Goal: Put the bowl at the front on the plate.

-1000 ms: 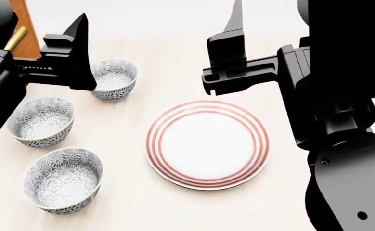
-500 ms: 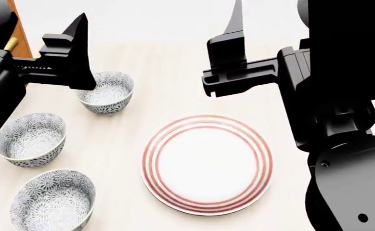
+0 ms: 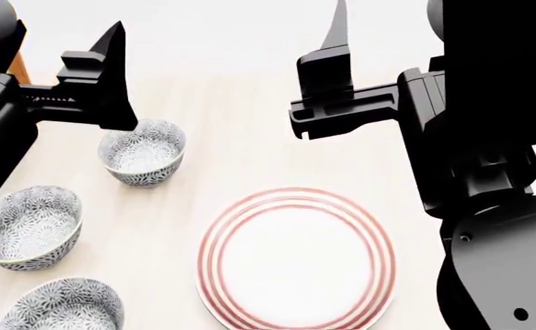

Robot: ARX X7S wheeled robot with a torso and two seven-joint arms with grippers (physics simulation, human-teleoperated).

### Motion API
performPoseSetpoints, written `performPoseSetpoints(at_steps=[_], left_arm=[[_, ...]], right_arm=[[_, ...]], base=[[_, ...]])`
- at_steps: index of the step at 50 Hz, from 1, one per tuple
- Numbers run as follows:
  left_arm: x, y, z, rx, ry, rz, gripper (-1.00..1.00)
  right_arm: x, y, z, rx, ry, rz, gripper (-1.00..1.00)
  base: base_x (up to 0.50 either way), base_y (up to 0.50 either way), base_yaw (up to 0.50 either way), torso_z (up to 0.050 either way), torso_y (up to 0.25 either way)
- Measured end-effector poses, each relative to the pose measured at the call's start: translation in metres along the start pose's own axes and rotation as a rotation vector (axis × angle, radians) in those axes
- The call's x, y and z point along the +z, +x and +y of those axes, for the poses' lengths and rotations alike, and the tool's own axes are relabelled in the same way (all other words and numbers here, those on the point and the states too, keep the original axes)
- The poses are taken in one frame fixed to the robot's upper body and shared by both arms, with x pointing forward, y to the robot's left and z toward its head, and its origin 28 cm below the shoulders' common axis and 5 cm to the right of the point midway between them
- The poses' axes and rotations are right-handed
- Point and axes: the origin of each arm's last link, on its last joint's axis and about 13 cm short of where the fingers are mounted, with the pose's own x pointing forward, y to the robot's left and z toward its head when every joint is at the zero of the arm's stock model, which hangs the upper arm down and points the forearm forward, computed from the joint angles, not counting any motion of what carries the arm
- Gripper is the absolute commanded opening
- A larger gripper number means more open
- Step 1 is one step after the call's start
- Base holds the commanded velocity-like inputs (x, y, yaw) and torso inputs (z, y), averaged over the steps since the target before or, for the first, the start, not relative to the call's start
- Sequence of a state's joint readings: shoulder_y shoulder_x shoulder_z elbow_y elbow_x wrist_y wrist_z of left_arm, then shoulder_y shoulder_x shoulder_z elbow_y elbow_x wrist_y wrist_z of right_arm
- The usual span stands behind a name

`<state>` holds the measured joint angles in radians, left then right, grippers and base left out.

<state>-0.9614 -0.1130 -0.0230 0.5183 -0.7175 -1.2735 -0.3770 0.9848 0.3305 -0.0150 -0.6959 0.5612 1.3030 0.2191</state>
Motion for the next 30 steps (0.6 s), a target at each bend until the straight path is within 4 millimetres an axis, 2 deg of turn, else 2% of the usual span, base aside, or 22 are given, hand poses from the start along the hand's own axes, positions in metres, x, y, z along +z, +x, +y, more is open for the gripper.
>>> performPoseSetpoints(at_steps=[20, 30], left_arm=[[-0.0023, -0.0001, 0.0008, 0.005, -0.002, 0.004, 1.00], [-0.0037, 0.0004, 0.0016, 0.013, -0.018, 0.030, 1.00]], right_arm=[[0.0001, -0.0001, 0.0000, -0.001, 0.001, -0.002, 1.00], [0.0000, -0.0003, 0.0002, 0.001, -0.003, -0.008, 1.00]], base=[[0.17, 0.00, 0.00, 0.000, 0.001], [0.00, 0.00, 0.00, 0.000, 0.000]])
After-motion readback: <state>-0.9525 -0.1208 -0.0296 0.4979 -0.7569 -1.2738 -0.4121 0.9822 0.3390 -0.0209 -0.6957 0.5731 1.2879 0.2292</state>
